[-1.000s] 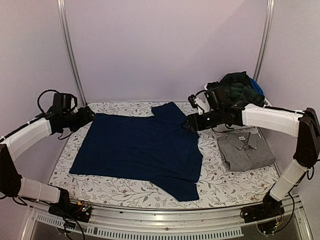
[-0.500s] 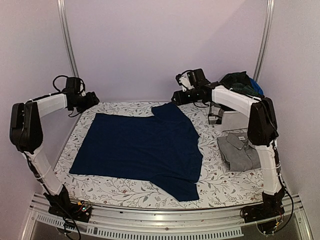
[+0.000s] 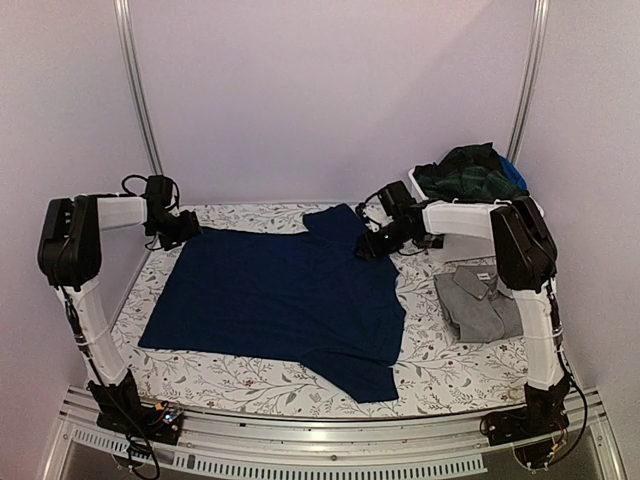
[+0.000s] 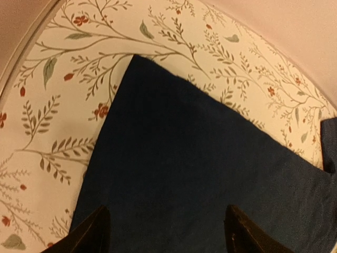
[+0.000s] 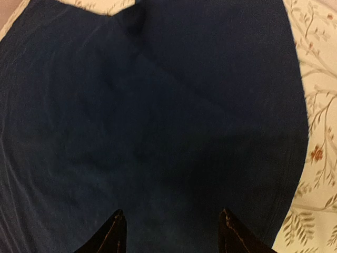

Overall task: Fold and stack the mixed laundry pile
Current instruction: Smooth out the flattened T-shirt at the center of the board, then pick up the flattened T-shirt from the center of the board.

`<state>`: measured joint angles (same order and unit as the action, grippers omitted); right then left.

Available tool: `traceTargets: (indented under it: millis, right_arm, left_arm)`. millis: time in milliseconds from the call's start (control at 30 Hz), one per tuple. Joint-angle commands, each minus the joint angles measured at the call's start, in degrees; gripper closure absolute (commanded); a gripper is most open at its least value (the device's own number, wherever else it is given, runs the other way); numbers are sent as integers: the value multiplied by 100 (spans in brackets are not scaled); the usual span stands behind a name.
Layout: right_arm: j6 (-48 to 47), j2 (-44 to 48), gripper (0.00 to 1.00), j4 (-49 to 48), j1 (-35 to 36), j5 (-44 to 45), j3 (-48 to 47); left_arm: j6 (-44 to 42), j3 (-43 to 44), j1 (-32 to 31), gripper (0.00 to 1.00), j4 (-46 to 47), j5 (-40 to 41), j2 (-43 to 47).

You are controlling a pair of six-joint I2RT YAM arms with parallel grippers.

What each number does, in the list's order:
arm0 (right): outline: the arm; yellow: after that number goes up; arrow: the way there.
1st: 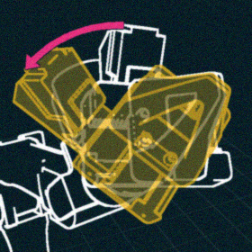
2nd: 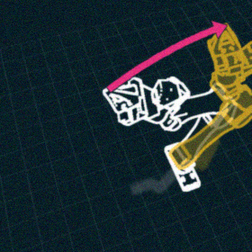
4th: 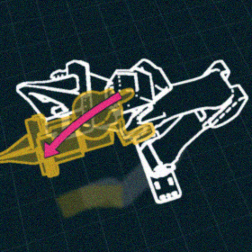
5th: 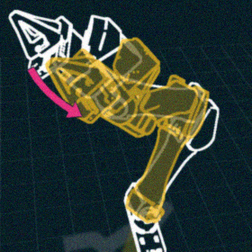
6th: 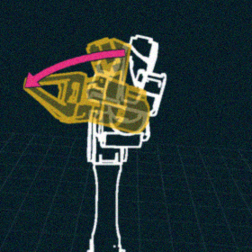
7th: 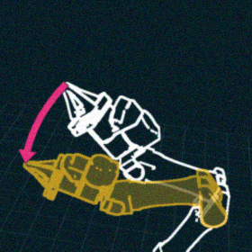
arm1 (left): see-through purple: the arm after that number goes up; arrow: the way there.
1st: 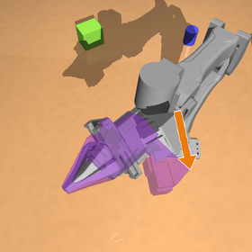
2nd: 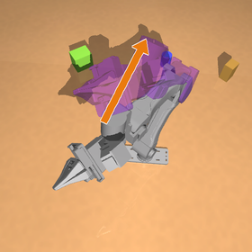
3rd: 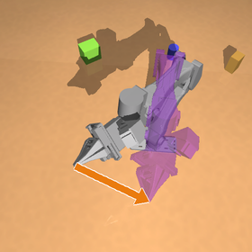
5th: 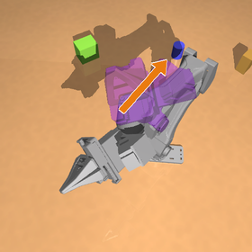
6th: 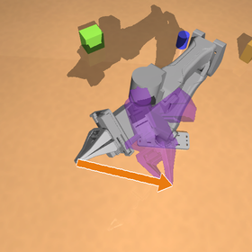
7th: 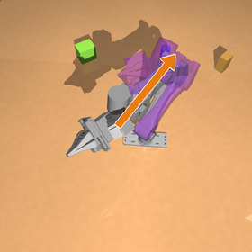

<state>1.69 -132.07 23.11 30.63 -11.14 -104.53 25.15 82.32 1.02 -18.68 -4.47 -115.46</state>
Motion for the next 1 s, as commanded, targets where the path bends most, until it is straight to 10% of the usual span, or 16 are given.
traceTargets:
  millis: [0,500,967]
  right_arm:
    - [98,963,42,-436,12,-594,888]
    - [268,-703,41,-183,-273,875,-1436]
    - [83,-2029,48,-526,-363,1286,-2768]
  left_arm:
    - [273,-529,36,26,471,-43,553]
    - [-26,1906,98,30,-96,-151,-1489]
    - [-113,2372,125,30,-257,-47,-1758]
